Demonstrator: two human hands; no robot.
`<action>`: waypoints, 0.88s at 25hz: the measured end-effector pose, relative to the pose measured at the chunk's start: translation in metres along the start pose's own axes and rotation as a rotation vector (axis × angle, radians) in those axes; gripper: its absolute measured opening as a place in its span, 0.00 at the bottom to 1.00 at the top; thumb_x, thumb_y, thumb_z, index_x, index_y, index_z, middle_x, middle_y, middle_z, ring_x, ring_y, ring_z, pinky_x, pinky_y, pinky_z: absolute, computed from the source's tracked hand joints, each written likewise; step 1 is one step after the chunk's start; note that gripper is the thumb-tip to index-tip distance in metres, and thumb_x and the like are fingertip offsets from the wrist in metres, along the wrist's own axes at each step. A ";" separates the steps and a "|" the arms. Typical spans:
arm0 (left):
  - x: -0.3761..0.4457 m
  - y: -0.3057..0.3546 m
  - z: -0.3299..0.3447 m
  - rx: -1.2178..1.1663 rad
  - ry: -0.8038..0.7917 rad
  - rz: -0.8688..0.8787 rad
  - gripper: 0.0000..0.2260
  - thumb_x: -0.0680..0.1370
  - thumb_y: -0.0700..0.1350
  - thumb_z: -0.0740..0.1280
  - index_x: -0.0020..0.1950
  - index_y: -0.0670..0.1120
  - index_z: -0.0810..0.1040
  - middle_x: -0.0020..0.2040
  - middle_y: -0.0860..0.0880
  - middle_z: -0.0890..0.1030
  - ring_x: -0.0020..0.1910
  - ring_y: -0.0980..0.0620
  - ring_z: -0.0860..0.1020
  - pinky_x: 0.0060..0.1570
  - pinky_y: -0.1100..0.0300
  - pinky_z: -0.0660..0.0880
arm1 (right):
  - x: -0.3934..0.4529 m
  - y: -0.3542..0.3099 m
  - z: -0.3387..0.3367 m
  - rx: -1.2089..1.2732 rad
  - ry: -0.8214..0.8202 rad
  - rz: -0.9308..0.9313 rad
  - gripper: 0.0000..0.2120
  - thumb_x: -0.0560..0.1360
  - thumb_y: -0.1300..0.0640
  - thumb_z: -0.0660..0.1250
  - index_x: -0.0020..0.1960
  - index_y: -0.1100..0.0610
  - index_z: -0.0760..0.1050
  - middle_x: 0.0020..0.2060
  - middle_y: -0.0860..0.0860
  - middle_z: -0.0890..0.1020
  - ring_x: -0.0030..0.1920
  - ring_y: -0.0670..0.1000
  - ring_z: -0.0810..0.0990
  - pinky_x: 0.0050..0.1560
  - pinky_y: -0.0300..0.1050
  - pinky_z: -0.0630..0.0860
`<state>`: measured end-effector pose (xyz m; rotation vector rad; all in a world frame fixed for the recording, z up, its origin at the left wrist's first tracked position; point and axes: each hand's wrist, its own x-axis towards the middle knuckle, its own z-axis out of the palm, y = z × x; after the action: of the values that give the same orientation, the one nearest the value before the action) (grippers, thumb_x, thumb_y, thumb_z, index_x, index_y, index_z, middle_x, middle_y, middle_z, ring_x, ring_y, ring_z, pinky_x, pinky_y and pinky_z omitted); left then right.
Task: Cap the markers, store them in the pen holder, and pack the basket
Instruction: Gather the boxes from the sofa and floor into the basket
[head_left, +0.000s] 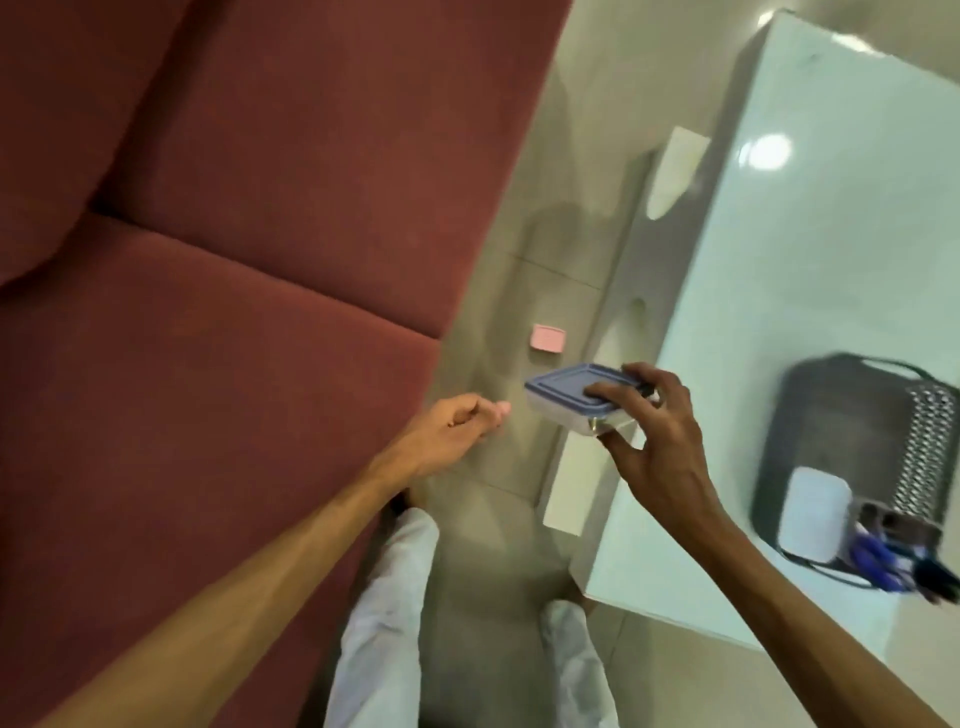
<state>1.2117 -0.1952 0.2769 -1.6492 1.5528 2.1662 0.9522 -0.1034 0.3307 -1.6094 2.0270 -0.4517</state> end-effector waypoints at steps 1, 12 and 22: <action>0.007 0.015 0.030 -0.078 -0.082 -0.075 0.19 0.83 0.66 0.64 0.52 0.54 0.87 0.50 0.54 0.90 0.46 0.59 0.86 0.49 0.57 0.78 | -0.019 0.019 -0.010 0.001 -0.005 0.009 0.24 0.72 0.65 0.79 0.66 0.51 0.82 0.70 0.57 0.73 0.69 0.56 0.73 0.69 0.42 0.72; 0.045 0.110 0.294 -0.042 -0.269 -0.137 0.17 0.79 0.53 0.76 0.64 0.48 0.82 0.52 0.45 0.88 0.45 0.50 0.87 0.56 0.45 0.84 | -0.191 0.185 -0.119 0.337 0.185 0.438 0.40 0.75 0.58 0.70 0.83 0.43 0.59 0.83 0.46 0.58 0.81 0.52 0.62 0.76 0.43 0.64; 0.114 0.189 0.373 0.144 -0.281 0.074 0.16 0.75 0.60 0.77 0.61 0.59 0.84 0.51 0.54 0.88 0.47 0.50 0.89 0.45 0.56 0.84 | -0.148 0.319 -0.183 1.362 0.225 0.869 0.19 0.79 0.57 0.74 0.69 0.56 0.78 0.61 0.55 0.84 0.58 0.55 0.84 0.55 0.56 0.86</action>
<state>0.7916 -0.0928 0.3057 -1.2042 1.6625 2.1476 0.6167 0.1073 0.3319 0.1314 1.5933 -1.2646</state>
